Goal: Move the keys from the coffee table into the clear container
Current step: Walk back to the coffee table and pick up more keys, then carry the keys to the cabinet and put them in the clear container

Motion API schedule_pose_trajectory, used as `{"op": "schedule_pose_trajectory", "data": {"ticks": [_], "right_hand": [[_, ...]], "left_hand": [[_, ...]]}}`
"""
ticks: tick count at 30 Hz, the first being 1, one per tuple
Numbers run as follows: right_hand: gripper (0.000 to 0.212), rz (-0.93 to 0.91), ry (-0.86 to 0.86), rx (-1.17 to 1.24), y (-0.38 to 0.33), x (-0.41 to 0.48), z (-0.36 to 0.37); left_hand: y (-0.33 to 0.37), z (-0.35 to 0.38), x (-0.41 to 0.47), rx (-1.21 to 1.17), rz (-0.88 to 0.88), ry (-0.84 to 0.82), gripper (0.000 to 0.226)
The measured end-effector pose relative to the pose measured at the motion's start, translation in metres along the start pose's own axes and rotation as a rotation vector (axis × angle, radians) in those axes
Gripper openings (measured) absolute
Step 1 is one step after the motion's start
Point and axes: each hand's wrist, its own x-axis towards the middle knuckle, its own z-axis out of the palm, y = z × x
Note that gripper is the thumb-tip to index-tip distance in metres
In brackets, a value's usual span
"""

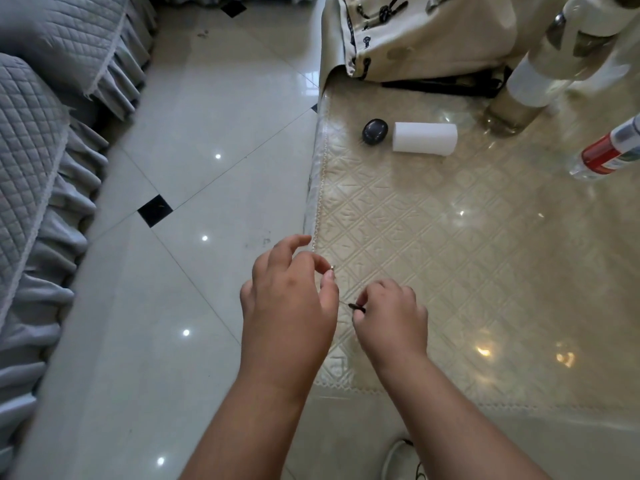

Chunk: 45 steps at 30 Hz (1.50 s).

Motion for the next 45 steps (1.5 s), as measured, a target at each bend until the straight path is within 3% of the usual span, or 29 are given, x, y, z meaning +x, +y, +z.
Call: {"op": "schedule_pose_trajectory", "data": {"ticks": [14, 22, 29, 37, 45], "right_hand": [[0.015, -0.028, 0.291, 0.287, -0.033, -0.059, -0.200], [0.014, -0.103, 0.408, 0.321, -0.048, -0.115, -0.356], [0.014, -0.234, 0.626, 0.310, -0.078, -0.174, -0.517], [0.019, -0.275, 0.646, 0.297, -0.076, -0.253, -0.645], [0.019, -0.225, 0.659, 0.300, -0.060, -0.316, -0.695]], "left_hand": [[0.094, -0.123, -0.012, -0.087, 0.121, 0.148, 0.004], [0.169, -0.245, -0.035, -0.122, 0.244, 0.202, 0.005], [0.259, -0.371, -0.054, -0.125, 0.385, 0.269, 0.003], [0.341, -0.485, -0.094, -0.125, 0.493, 0.268, 0.013], [0.373, -0.516, -0.130, -0.155, 0.576, 0.196, 0.009]]}}
